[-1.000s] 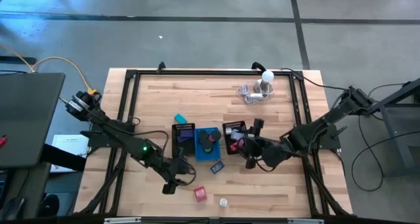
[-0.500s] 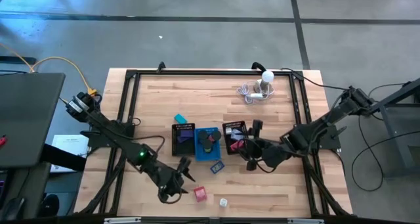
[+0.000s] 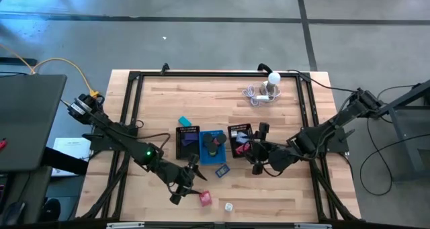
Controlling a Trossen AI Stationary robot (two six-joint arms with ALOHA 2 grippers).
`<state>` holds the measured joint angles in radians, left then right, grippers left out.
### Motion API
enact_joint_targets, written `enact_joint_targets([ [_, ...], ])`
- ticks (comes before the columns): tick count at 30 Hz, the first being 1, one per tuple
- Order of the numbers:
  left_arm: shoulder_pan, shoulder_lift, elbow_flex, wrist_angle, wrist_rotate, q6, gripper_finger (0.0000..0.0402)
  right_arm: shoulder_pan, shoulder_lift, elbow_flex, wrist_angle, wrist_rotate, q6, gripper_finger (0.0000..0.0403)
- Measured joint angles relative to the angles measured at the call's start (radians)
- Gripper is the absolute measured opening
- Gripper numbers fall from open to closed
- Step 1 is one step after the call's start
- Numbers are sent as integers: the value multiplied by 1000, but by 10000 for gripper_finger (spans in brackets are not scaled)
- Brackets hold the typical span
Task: Pick & Place Office items
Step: Put the blue digital clock into the left black bin
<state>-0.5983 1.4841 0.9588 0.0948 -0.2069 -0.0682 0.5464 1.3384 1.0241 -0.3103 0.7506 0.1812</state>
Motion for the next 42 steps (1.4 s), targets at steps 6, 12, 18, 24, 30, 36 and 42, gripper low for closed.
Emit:
enact_joint_targets([
  [6,10,0,10,6,2,-51,232,32,0,0,0,-67,122,236],
  [12,7,58,10,29,-79,-9,231,66,0,0,4,-133,235,236],
  [18,-9,172,10,133,-133,-58,231,101,0,0,28,-133,332,236],
  [24,-9,256,10,244,-140,-158,231,134,0,0,82,-133,350,236],
  [30,-9,298,10,297,-234,-178,231,149,0,0,139,-134,349,236],
  [36,-8,352,9,291,-376,-193,231,148,1,0,162,-152,349,236],
  [42,-9,397,9,321,-377,-268,231,148,1,0,166,-152,349,236],
])
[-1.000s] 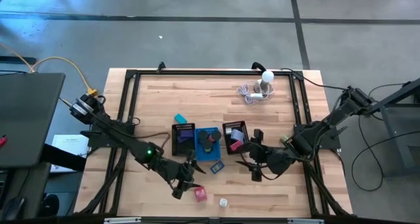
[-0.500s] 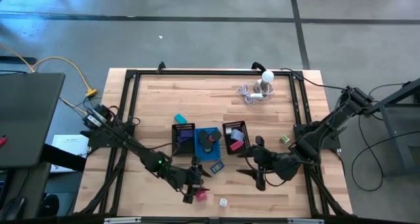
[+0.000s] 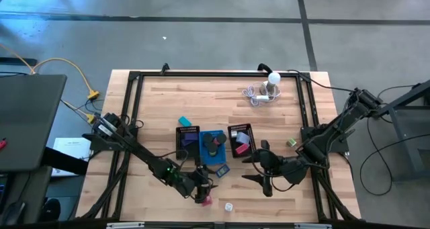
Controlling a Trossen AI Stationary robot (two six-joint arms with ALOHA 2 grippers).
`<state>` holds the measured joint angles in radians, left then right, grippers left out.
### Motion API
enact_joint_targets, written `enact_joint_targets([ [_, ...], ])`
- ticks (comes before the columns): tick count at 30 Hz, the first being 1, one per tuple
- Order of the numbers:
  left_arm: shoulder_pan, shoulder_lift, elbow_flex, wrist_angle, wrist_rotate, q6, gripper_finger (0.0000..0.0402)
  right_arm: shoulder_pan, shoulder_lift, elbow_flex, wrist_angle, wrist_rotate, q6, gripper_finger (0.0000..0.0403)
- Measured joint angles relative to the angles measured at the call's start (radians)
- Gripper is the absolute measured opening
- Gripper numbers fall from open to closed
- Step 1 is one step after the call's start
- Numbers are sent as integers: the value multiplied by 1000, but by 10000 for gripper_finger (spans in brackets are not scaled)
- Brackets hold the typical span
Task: Pick & Place Office items
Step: Put the blue digital clock into the left black bin
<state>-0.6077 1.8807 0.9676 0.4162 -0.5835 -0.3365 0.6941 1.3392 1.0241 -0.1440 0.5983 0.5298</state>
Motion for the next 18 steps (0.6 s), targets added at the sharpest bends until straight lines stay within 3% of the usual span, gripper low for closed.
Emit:
enact_joint_targets([
  [18,-19,-21,0,-9,5,52,231,0,0,0,-3,-33,-60,236],
])
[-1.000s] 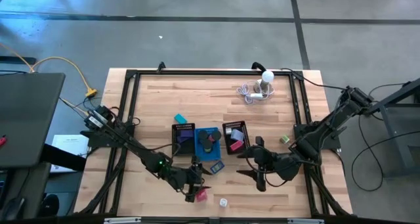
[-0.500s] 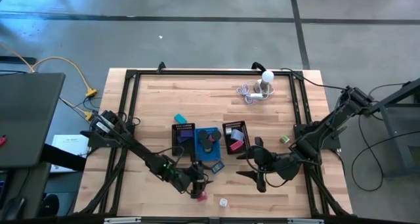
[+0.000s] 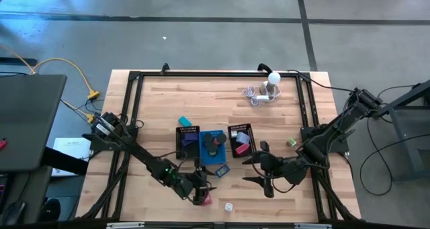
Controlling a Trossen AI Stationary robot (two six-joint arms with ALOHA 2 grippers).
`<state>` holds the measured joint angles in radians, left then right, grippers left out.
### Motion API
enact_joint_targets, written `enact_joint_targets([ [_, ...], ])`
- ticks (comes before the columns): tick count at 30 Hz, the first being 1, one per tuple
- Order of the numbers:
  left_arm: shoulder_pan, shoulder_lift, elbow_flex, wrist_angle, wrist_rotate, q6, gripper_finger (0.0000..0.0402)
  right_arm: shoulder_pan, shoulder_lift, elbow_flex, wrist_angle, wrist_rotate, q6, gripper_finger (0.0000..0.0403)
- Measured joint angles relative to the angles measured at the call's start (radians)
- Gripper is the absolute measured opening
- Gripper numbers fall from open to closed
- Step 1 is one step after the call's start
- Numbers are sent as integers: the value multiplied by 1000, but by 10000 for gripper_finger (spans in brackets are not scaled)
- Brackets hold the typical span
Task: Pick & Place Office items
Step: Put the blue digital clock into the left black bin
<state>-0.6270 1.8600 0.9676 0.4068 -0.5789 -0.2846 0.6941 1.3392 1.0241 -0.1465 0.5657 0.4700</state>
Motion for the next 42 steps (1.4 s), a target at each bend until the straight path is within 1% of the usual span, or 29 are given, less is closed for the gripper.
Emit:
enact_joint_targets([
  [2,0,-1,0,0,0,-3,231,0,0,0,-6,0,-9,236],
  [7,11,2,0,-6,0,-80,231,0,0,0,-7,-18,-52,236],
  [12,20,3,0,-10,-6,-78,231,0,0,0,-4,-34,-56,236],
  [16,23,3,0,-10,-51,-88,231,0,0,0,1,-76,-97,236],
  [19,22,3,0,-12,-83,-133,231,1,1,0,1,-103,-139,236],
  [23,4,3,0,-29,-84,-206,231,0,9,0,1,-103,-160,236],
  [26,-22,3,0,-25,-88,-213,231,0,10,0,3,-115,-148,236],
  [29,-57,3,0,-25,-132,-204,231,0,10,0,2,-125,-131,236],
  [33,-107,37,0,11,-204,-202,231,4,10,0,10,-132,-127,236],
  [39,-138,139,-1,184,-336,-211,232,22,10,0,33,-151,-113,236],
  [42,-123,171,0,238,-357,-204,232,39,10,0,46,-151,-100,236],
])
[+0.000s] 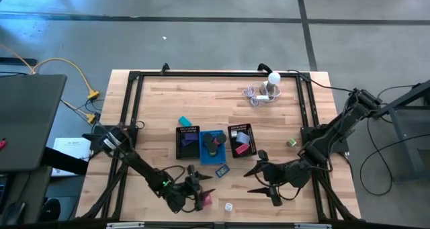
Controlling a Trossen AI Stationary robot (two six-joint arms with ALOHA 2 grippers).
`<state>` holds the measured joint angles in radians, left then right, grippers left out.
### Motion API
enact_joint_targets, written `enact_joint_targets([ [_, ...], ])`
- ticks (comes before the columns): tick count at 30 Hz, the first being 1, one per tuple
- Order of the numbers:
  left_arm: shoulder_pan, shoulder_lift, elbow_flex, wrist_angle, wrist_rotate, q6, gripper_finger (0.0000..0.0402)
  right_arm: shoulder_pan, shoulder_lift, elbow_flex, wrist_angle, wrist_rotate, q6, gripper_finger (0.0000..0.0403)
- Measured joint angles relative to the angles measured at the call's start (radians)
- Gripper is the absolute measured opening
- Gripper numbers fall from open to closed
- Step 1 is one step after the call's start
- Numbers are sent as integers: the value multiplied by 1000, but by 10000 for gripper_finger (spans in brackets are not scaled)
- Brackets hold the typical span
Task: Pick & Place Office items
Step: Put the blue digital clock into the left black bin
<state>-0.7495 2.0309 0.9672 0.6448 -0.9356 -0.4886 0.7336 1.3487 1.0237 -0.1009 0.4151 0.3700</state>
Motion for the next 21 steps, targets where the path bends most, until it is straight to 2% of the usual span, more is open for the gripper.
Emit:
enact_joint_targets([
  [11,91,43,5,17,126,-2,231,81,0,0,8,0,20,236],
  [16,133,43,6,13,228,-56,231,109,0,0,8,0,26,236],
  [21,145,43,6,12,222,-40,231,129,0,0,8,0,26,236],
])
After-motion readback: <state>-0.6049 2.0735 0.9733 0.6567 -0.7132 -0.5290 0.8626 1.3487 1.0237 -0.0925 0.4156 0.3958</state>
